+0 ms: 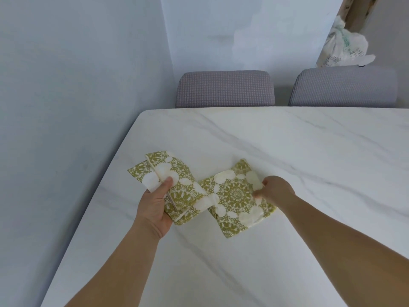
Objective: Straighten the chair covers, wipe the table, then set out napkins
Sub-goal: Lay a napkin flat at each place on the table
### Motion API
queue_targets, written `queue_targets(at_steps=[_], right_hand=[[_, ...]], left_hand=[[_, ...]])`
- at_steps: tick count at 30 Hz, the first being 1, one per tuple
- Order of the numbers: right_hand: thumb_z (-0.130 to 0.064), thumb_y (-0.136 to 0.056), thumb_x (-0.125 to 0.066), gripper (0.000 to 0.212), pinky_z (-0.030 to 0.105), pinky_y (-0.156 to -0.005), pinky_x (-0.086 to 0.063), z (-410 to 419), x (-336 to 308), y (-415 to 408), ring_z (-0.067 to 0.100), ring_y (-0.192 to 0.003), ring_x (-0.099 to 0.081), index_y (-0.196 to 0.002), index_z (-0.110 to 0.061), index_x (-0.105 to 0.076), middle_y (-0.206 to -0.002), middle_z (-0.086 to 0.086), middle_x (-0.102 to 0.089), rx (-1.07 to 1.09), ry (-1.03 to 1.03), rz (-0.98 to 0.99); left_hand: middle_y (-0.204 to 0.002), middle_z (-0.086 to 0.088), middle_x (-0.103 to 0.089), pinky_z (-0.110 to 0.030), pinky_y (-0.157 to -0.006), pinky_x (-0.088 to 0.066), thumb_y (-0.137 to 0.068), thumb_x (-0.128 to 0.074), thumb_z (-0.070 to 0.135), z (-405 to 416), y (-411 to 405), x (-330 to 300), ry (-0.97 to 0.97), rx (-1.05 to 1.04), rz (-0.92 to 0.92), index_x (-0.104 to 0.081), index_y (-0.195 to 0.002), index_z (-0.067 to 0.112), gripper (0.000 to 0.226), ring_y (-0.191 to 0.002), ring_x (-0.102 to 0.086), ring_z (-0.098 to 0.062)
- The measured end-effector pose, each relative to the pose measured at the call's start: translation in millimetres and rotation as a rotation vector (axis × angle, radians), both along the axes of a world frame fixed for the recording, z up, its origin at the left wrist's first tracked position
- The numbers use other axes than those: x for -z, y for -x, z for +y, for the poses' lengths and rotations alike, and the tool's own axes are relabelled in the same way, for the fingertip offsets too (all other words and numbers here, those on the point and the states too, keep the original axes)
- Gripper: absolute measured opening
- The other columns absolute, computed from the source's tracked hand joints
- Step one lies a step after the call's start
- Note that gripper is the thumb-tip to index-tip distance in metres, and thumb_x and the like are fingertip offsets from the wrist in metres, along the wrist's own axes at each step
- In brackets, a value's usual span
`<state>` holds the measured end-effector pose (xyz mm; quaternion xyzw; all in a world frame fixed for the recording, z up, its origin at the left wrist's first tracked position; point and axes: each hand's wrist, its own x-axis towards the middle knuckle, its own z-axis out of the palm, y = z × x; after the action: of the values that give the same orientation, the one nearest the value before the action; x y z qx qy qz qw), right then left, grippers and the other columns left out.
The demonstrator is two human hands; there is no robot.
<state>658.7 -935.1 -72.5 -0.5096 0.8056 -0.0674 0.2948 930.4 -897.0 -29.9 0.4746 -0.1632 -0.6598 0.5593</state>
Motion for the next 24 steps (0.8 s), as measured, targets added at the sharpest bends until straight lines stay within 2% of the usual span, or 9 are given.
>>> queue_targets(at_steps=[3,7,10,15,18,21,24], right_hand=[[-0.023,-0.083,-0.063,0.017,0.028,-0.051,-0.041,-12,-4,-1,0.017,-0.064,-0.052,-0.082,-0.015,-0.048,-0.070,-0.001,-0.052,0.096,0.234,-0.199],[-0.017,-0.090,-0.052,0.008,0.036,-0.057,-0.049,-36,-15,-6,0.014,-0.063,-0.051,-0.092,-0.013,-0.045,-0.073,-0.003,-0.051,0.146,0.531,-0.243],[-0.016,-0.091,-0.052,0.007,0.034,-0.056,-0.048,-62,-24,-11,0.012,-0.062,-0.049,-0.092,-0.013,-0.045,-0.073,-0.005,-0.049,0.191,0.657,-0.312],[-0.016,-0.091,-0.055,0.010,0.033,-0.055,-0.051,-117,-38,-21,0.012,-0.065,-0.050,-0.092,-0.013,-0.045,-0.076,-0.006,-0.050,0.275,0.766,-0.482],[-0.018,-0.089,-0.057,0.011,0.024,-0.050,-0.044,-151,-40,-28,0.009,-0.066,-0.051,-0.091,-0.015,-0.047,-0.077,-0.007,-0.052,0.349,0.801,-0.594],[-0.017,-0.088,-0.060,0.014,0.028,-0.063,-0.048,-178,-31,-31,0.012,-0.073,-0.053,-0.096,-0.014,-0.048,-0.082,-0.006,-0.053,0.445,0.794,-0.649],[-0.016,-0.086,-0.063,0.027,0.036,-0.071,-0.054,-195,-11,-30,0.020,-0.082,-0.056,-0.108,-0.009,-0.049,-0.096,0.002,-0.055,0.483,0.624,-0.665]], left_hand=[[-0.103,-0.010,-0.072,-0.046,-0.061,-0.059,-0.087,-0.061,0.009,-10,3,-3,0.008,0.023,-0.003,-0.064,-0.112,0.017,0.026,-0.088,-0.071,-0.026],[-0.099,-0.009,-0.073,-0.046,-0.058,-0.058,-0.087,-0.061,0.009,-30,9,-9,0.040,0.050,-0.006,-0.065,-0.108,0.017,0.023,-0.085,-0.071,-0.025],[-0.099,-0.009,-0.073,-0.046,-0.060,-0.059,-0.087,-0.062,0.010,-50,15,-11,0.062,0.074,-0.033,-0.064,-0.108,0.017,0.023,-0.084,-0.072,-0.025],[-0.092,-0.008,-0.075,-0.041,-0.056,-0.058,-0.086,-0.062,0.008,-82,18,-5,0.100,0.090,-0.020,-0.063,-0.107,0.016,0.023,-0.079,-0.072,-0.024],[-0.094,-0.009,-0.074,-0.041,-0.058,-0.059,-0.086,-0.062,0.008,-98,15,4,0.117,0.090,-0.008,-0.064,-0.106,0.015,0.022,-0.081,-0.072,-0.024],[-0.093,-0.009,-0.074,-0.041,-0.058,-0.059,-0.084,-0.062,0.008,-109,11,14,0.122,0.100,-0.005,-0.064,-0.105,0.016,0.022,-0.082,-0.072,-0.025],[-0.095,-0.009,-0.074,-0.041,-0.060,-0.059,-0.083,-0.063,0.009,-117,8,27,0.105,0.094,0.004,-0.064,-0.106,0.015,0.024,-0.083,-0.072,-0.025]])
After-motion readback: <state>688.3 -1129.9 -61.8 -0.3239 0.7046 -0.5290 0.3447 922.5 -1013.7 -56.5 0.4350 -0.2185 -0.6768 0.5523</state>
